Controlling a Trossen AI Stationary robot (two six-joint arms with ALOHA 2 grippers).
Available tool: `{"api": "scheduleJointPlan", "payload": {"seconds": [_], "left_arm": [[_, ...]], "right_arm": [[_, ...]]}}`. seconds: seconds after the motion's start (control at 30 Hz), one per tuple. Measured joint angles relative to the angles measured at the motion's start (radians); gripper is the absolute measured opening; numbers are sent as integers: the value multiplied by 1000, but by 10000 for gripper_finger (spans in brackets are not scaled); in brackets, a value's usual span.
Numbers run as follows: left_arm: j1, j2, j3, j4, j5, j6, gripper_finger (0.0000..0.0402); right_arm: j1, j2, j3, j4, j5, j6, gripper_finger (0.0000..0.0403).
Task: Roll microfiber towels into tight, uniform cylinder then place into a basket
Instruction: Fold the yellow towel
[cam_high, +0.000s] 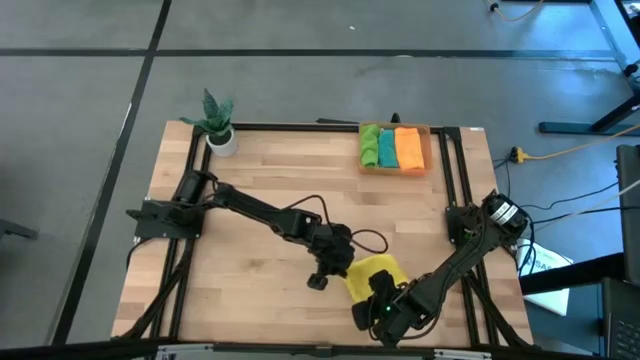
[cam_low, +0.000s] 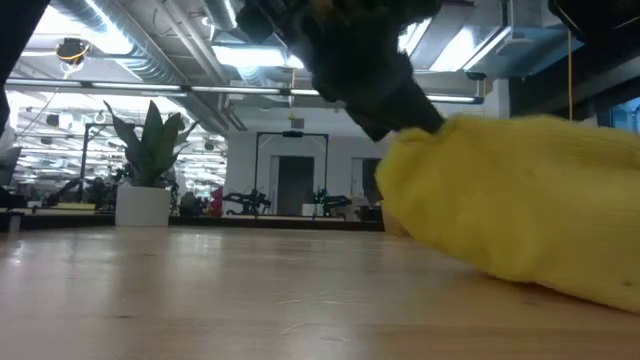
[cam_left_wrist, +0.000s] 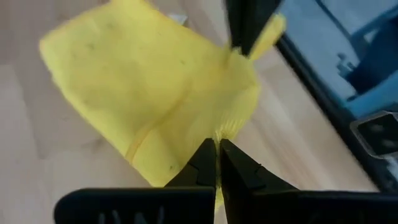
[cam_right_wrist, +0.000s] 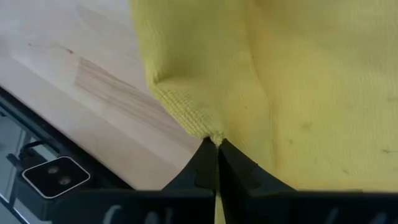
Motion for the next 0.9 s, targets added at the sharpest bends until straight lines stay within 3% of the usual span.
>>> {"api": "scheduleJointPlan", "payload": {"seconds": [0.37,0.5,0.73,0.9], "left_arm": [[-35,78,-2,150,-143,53,0],[-31,82,1,190,-144,45,0],[-12,83,91,49,-134,44,0],[-2,83,164,0,-62,61,0]], "right_arm": [[-1,1,-1,-19,-16,46,4],[4,1,14,-48,-16,46,6],[38,-4,74,-268,-34,220,7],[64,-5,29,-230,-104,264,6]]}}
